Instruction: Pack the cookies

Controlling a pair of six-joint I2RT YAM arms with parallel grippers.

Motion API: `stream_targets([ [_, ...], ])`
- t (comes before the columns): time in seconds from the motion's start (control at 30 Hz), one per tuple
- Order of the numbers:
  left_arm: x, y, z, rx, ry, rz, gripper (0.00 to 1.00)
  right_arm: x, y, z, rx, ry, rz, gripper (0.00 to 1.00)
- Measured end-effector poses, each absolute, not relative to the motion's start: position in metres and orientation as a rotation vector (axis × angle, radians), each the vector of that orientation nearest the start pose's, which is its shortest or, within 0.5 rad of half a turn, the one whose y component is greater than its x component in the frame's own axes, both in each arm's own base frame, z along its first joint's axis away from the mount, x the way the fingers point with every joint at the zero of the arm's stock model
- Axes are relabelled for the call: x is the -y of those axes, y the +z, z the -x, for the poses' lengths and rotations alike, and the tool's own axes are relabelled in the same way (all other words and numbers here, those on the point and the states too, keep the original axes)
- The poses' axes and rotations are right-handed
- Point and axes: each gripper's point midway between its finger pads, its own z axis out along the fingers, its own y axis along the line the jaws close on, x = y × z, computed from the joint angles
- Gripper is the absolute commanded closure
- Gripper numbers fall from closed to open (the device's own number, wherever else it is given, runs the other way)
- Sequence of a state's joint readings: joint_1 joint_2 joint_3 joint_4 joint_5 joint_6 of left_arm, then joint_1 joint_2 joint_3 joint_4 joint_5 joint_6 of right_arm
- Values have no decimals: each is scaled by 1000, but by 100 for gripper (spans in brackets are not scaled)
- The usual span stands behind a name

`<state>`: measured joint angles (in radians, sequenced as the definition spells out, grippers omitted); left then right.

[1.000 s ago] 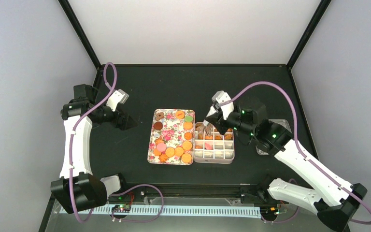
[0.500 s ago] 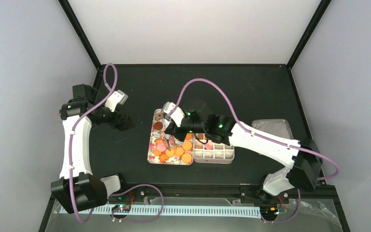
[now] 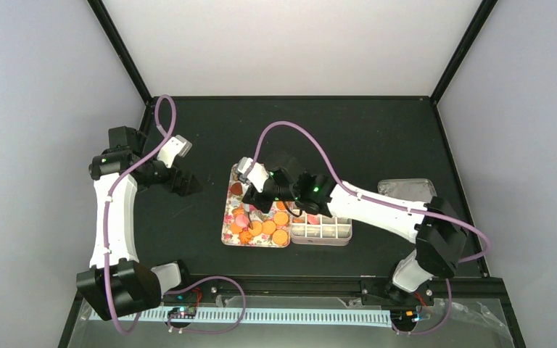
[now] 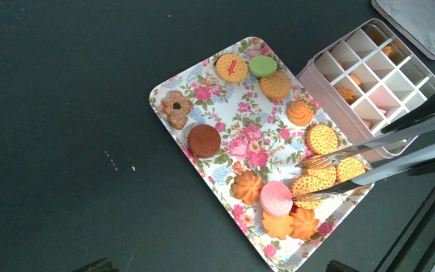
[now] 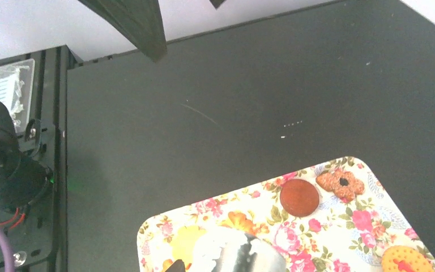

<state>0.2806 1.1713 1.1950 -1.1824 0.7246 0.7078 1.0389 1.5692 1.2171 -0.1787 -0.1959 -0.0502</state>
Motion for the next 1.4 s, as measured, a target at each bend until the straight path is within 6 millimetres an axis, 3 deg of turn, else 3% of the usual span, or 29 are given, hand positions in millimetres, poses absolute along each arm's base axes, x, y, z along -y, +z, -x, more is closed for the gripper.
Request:
stream_targets([
  [0.17,42,237,-264,-2293,-558,-698,1,-430,210,-214,-1840,780,1247,76],
  [0.4,43,237,-264,-2289,-555,-707,1,-428,211,-212,-1830,810,1218,94],
  [0.53,43,237,-264,-2289,-554,-708,1,-426,214,-210,-1834,823,1202,98],
  [0.9,43,237,-264,-2288,-555,-709,1,-418,240,-198,-1813,926,1143,96],
  [1.03,43,237,-264,-2288,-554,-710,1,-418,237,-198,-1818,938,1131,86],
  [1.4,43,237,-264,-2288,-554,-710,1,-422,230,-197,-1837,970,1120,77],
])
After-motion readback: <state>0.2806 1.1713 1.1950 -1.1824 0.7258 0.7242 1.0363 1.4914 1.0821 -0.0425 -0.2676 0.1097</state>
